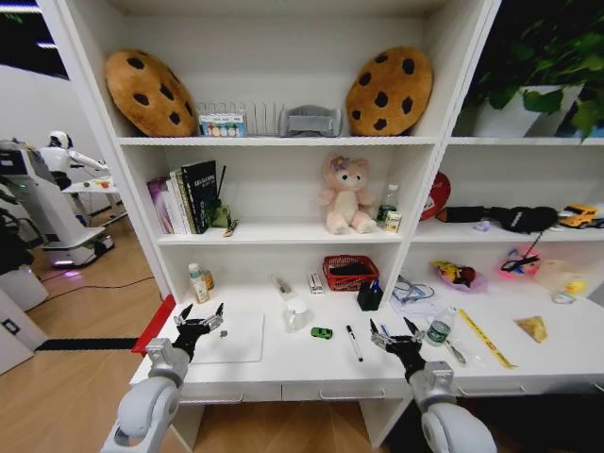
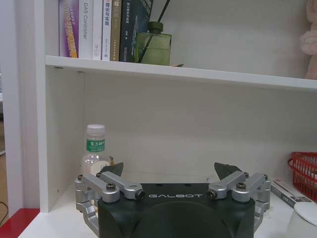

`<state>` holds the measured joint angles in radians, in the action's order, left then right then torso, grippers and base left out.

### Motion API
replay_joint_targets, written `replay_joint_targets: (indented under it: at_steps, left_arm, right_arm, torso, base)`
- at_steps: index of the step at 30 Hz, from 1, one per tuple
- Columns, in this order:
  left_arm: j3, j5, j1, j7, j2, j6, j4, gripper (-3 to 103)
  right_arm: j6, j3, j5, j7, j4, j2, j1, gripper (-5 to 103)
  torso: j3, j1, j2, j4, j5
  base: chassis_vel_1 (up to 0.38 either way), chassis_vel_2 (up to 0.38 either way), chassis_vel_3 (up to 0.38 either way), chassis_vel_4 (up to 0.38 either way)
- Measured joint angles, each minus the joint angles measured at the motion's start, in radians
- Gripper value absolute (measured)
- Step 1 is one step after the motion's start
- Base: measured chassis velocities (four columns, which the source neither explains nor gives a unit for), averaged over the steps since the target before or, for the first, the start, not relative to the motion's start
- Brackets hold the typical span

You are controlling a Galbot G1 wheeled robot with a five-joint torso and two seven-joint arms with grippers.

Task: Organize the objects on the table.

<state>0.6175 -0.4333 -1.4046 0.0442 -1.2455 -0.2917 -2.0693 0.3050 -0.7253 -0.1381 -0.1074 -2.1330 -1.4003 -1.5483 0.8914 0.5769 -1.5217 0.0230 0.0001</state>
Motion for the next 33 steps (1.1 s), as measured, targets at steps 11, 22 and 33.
replay_joint_targets:
  at_steps: [11,22,33]
  left_arm:
    - [0.001,0.0,0.0,0.0,0.0,0.0,0.0,100]
    - [0.0,0.0,0.0,0.0,0.0,0.0,0.0,100]
    - [0.0,0.0,0.0,0.0,0.0,0.0,0.0,100]
  right_arm:
    - [0.254,-0.051,-0.23,-0.077,-0.016,0.161,0.022,100]
    - [0.384,-0.008,-0.204,-0.403,0.132,0.601,0.154,100]
    - [0.167,0.083,-0.098,-0.616,0.319,0.652,0.276,100]
  torso:
    - [0.0,0.0,0.0,0.0001,0.0002]
    - [0.0,0.0,0.0,-0.0002,0.0002]
    - [0.0,0.0,0.0,0.0001,-0.0001]
  base:
    - [0.0,0.0,0.0,0.0]
    - [0.0,0.0,0.0,0.0]
    - [0.0,0.0,0.0,0.0]
